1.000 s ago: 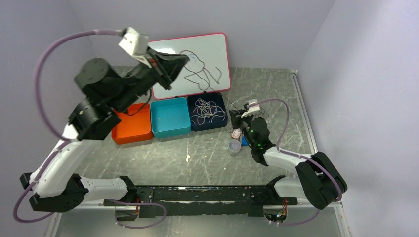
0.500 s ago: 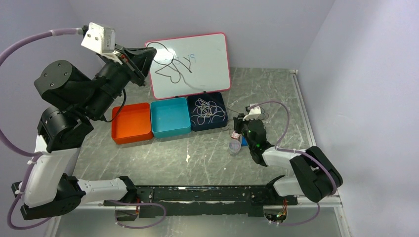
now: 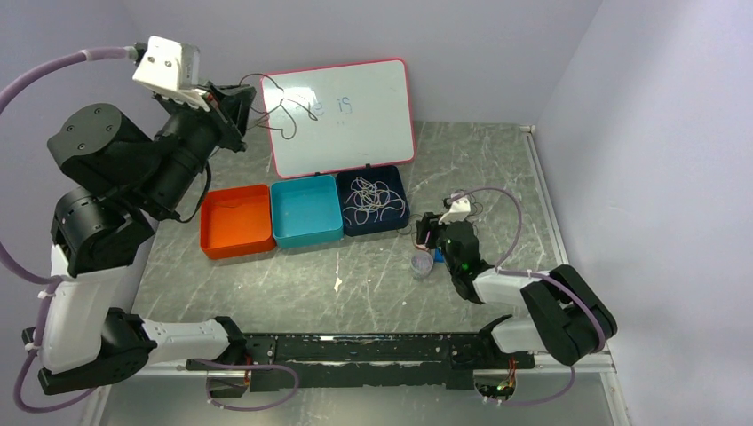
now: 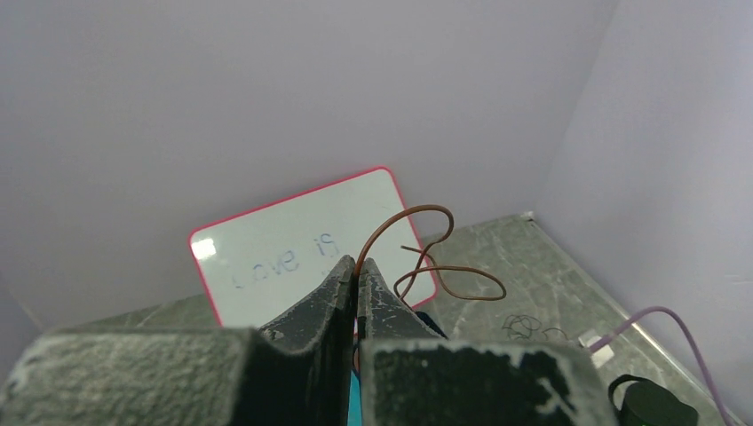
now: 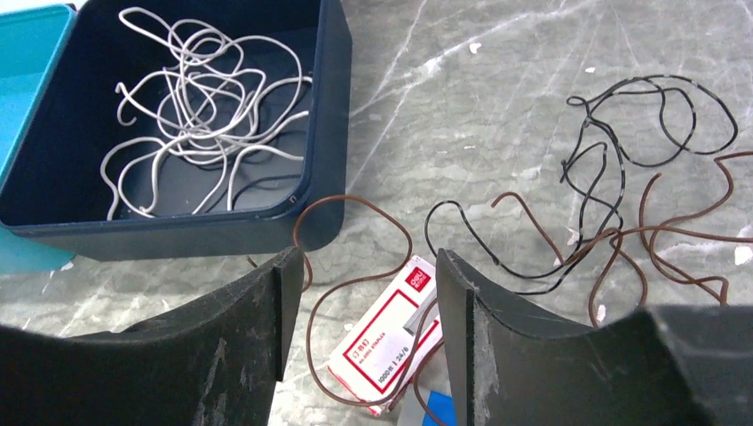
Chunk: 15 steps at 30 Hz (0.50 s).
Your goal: Untangle the cables
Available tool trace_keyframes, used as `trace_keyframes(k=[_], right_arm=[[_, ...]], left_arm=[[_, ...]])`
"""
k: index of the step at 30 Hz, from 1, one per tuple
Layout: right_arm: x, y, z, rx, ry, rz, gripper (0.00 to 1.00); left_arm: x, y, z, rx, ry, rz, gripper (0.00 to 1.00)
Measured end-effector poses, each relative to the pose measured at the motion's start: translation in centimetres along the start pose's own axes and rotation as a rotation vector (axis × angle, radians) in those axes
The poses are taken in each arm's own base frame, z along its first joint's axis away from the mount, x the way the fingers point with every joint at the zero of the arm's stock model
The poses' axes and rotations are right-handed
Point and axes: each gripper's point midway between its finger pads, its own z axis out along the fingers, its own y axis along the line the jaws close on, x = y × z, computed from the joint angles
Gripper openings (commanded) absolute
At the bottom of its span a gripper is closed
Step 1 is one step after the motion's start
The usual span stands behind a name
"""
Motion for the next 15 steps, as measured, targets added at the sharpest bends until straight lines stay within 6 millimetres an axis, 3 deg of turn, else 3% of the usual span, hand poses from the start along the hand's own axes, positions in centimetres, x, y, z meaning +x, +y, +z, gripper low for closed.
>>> trace_keyframes(k=[6, 15], right_arm=[[-0.7, 0.3, -0.6, -0.019, -0.015, 0.013, 0.61], [-6.3, 2.4, -2.5, -0.116, -0.126, 0.042, 0.65]], left_arm=[[-0.6, 1.4, -0.8, -0.05, -0.008, 0.02, 0.07], [1.2, 1.7, -0.3, -0.083, 0.044, 0.054, 0.07]])
